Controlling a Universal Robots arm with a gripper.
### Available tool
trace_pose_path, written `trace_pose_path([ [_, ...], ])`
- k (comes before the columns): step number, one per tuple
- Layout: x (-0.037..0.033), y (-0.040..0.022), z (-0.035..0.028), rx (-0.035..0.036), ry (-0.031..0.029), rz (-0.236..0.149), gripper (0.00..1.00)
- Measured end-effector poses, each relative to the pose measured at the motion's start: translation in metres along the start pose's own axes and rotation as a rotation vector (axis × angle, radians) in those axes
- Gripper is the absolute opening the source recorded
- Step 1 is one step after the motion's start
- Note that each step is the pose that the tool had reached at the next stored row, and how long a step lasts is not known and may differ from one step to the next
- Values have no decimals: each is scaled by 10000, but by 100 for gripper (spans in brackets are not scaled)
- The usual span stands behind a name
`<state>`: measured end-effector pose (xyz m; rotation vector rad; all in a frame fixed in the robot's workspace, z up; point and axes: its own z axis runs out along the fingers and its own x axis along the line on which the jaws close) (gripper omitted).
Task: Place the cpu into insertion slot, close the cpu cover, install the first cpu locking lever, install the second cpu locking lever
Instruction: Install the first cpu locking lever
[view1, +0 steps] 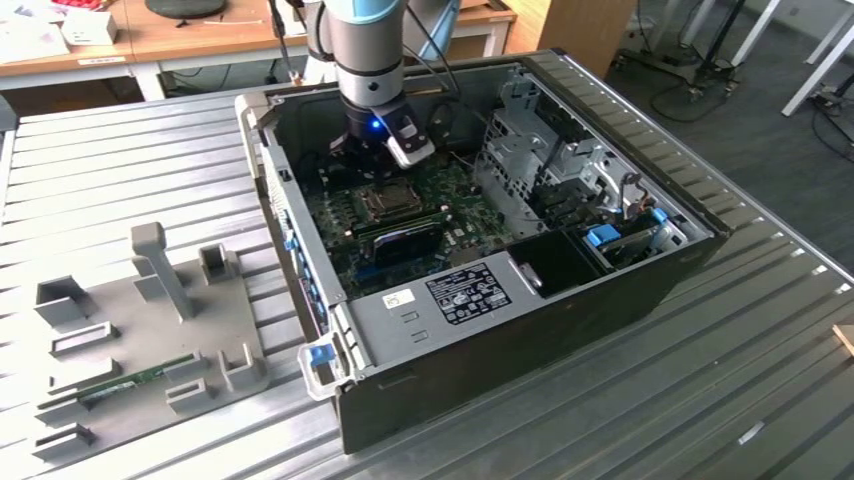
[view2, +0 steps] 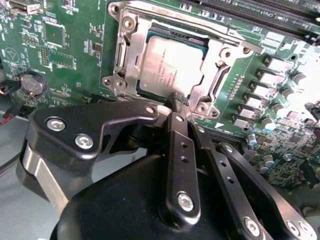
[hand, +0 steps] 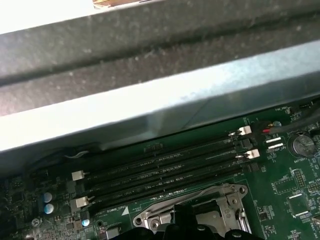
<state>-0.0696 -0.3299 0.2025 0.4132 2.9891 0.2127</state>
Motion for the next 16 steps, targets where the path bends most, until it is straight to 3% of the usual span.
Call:
trace_pose_path([
  [4,-2,4,-26,-29,42,-274,11],
  [8,-11,17,-109,-18,59,-424,11],
  [9,-12,19,-119,23,54,-455,11],
  [10,-13,20,-125,121,38,-492,11],
  [13,-12,20,-128,515,-22,-643,11],
  [14,-13,19,-128,655,0,-773,11],
  [16,-23,22,-126,655,62,-902,11],
])
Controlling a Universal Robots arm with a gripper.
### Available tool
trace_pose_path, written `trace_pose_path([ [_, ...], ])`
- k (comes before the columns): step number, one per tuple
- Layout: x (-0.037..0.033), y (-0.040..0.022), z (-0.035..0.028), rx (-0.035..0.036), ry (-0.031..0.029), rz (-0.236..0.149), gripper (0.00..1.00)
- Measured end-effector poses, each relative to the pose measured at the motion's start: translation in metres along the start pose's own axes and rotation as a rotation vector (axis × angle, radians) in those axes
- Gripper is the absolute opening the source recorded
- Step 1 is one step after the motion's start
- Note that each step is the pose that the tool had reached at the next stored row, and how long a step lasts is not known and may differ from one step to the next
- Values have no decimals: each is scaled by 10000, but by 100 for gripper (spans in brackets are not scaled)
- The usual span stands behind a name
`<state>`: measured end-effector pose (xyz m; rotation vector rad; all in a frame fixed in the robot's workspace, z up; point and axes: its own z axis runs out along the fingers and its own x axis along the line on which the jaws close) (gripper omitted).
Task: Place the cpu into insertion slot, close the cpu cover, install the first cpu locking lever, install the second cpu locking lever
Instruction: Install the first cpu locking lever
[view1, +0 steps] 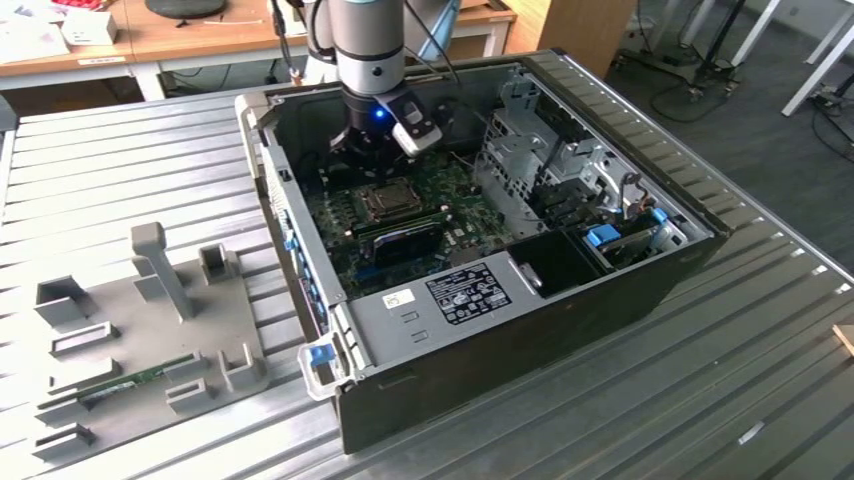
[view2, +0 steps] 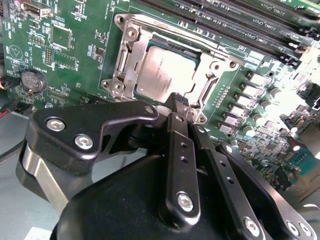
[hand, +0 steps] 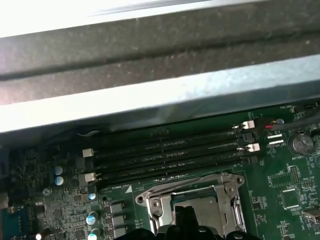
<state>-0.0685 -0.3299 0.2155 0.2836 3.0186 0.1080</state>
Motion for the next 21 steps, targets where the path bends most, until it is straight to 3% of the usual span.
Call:
trace_pose_path([
  [1,-19,3,2,7,59,-47,11],
  [9,-153,26,18,40,277,-110,11],
  [13,-196,29,24,68,414,-186,11],
  [17,-203,-4,22,108,487,-248,11],
  [21,-213,-54,19,144,519,-297,11],
])
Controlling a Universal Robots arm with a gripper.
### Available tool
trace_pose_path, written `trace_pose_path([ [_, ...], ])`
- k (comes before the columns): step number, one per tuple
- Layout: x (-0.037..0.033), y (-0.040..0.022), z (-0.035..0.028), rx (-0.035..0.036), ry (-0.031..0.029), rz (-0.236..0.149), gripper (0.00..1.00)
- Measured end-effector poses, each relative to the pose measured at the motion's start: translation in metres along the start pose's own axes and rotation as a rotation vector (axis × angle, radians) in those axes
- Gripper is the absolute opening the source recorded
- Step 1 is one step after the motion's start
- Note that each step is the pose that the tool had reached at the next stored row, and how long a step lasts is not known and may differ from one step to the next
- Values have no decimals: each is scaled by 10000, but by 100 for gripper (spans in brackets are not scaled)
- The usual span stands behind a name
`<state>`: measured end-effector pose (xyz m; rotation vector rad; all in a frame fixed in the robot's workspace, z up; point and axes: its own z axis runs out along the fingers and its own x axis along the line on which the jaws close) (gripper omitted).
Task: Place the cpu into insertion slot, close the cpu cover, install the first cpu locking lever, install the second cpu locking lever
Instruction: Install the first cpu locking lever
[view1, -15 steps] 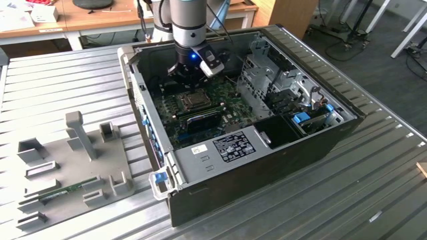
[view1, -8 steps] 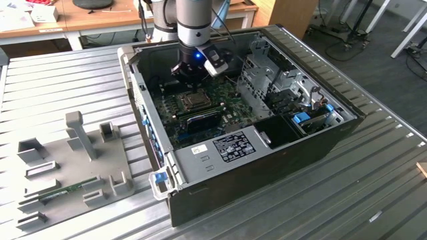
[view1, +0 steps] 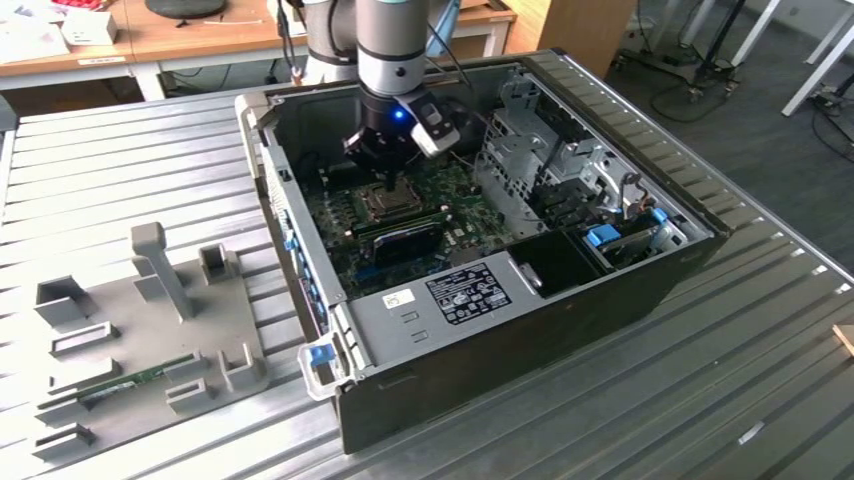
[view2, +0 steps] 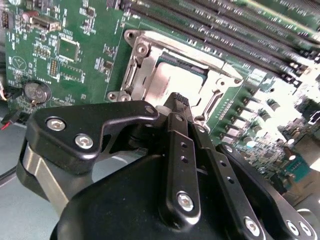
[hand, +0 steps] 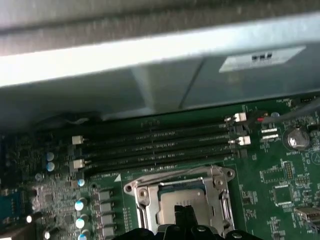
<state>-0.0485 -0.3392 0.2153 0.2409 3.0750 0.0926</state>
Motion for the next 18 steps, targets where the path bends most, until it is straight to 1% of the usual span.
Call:
trace_pose_path([
  [2,-4,-26,-1,3,5,-15,11],
  [4,-5,-36,-1,2,4,-17,11],
  [6,-6,-36,-2,5,5,-16,11],
  [10,-46,-32,1,4,13,-41,11],
  [16,-42,-33,1,6,14,-43,11],
  [18,-38,-34,2,7,16,-98,11],
])
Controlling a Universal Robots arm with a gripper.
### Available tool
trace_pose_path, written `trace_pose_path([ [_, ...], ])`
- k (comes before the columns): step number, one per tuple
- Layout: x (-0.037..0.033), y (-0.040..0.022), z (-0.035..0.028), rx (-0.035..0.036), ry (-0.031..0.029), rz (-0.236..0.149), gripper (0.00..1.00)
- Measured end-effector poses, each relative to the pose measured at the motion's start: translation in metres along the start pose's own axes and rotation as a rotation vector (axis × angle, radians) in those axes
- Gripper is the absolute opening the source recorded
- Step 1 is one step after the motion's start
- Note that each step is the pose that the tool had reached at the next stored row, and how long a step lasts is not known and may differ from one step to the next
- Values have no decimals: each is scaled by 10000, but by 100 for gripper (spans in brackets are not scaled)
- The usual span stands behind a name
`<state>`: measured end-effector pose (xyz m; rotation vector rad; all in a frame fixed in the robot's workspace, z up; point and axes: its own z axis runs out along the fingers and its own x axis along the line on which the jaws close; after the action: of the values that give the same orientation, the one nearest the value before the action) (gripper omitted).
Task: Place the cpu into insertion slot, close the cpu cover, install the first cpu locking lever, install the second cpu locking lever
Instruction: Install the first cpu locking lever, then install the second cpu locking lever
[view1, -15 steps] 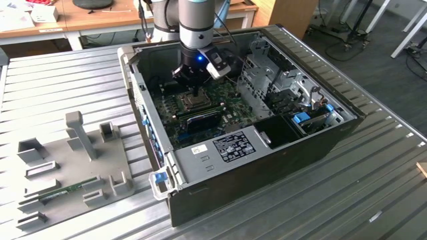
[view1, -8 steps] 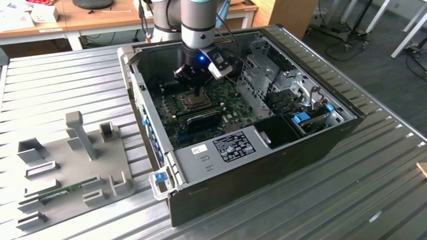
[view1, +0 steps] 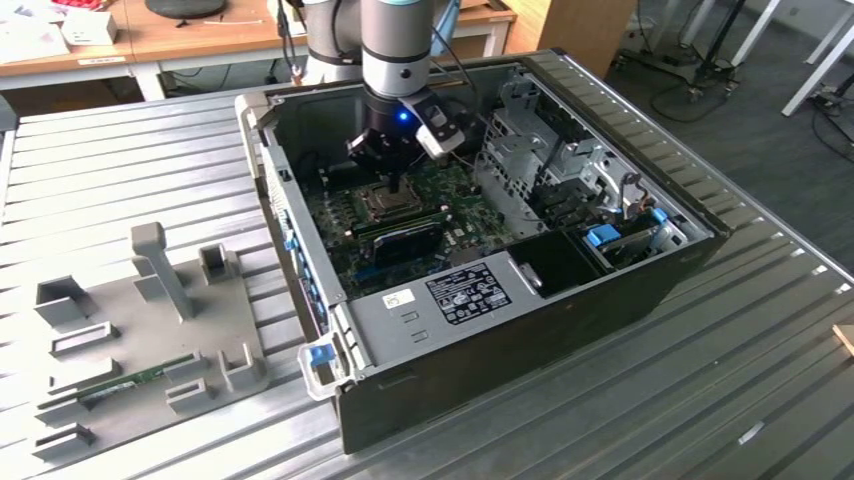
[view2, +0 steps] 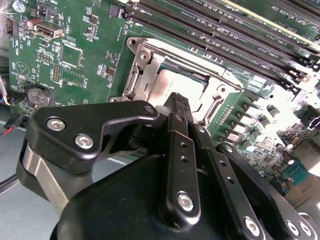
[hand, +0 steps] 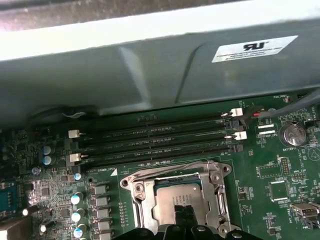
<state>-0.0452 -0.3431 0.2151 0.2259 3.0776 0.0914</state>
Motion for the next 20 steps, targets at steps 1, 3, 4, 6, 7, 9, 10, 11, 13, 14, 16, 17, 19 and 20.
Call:
trace_pose_path([
  [1,0,0,1,10,1,-60,11],
  [3,1,-1,0,32,2,-129,11],
  [4,1,-1,-1,34,2,-139,11],
  [6,1,0,-1,33,2,-145,11],
  [7,1,0,-1,33,2,-146,11],
  [9,1,0,-1,30,5,-189,11],
  [10,1,0,-2,30,5,-189,11],
  [11,1,0,-2,30,5,-189,11],
  [13,1,0,-6,33,6,-189,11],
  [14,1,0,-11,34,6,-189,11],
  [16,0,1,-21,31,5,-189,11],
  [17,0,1,-27,32,5,-189,11],
  [19,-1,2,-40,31,5,-189,11],
  [20,-1,3,-48,31,5,-189,11],
])
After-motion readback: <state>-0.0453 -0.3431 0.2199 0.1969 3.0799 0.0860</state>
